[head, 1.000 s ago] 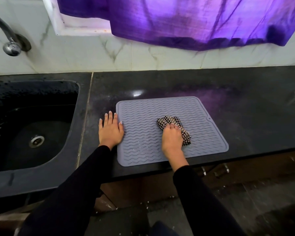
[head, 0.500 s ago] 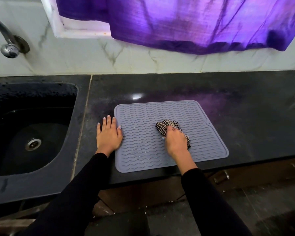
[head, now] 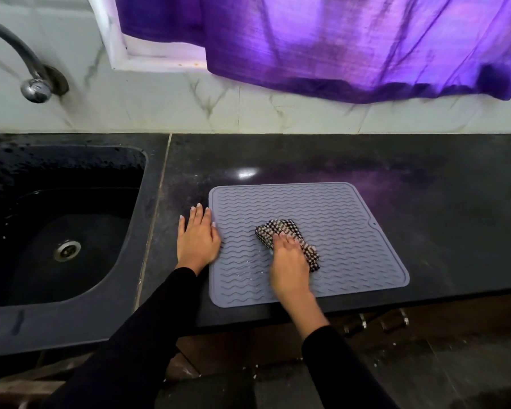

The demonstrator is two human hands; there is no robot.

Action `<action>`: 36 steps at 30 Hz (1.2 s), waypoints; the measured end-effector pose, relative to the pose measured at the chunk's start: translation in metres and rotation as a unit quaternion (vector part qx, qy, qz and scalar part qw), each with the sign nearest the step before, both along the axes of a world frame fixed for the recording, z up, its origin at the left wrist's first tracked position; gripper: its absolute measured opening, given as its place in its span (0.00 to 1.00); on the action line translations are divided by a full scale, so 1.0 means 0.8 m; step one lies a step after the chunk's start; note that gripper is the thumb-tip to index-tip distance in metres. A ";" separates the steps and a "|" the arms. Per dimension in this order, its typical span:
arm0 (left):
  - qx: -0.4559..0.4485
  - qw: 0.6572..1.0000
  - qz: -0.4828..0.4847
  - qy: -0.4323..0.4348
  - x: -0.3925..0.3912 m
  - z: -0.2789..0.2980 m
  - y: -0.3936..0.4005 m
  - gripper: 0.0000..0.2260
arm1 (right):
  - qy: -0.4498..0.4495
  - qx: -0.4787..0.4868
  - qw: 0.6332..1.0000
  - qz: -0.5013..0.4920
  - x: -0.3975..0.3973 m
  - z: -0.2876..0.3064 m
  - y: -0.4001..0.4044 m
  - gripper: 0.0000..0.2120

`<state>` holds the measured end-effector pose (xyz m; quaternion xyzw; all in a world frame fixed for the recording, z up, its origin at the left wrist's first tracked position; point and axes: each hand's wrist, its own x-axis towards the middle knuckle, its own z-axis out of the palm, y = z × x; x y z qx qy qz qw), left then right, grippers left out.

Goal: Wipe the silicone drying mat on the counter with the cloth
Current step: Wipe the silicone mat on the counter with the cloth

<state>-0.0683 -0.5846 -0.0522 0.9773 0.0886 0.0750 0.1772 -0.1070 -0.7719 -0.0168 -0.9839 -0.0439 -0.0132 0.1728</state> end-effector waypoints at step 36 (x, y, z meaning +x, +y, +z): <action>0.091 0.989 -0.110 0.044 -0.051 -0.006 0.008 0.38 | -0.042 0.069 0.994 0.078 -0.026 -0.003 0.012 0.17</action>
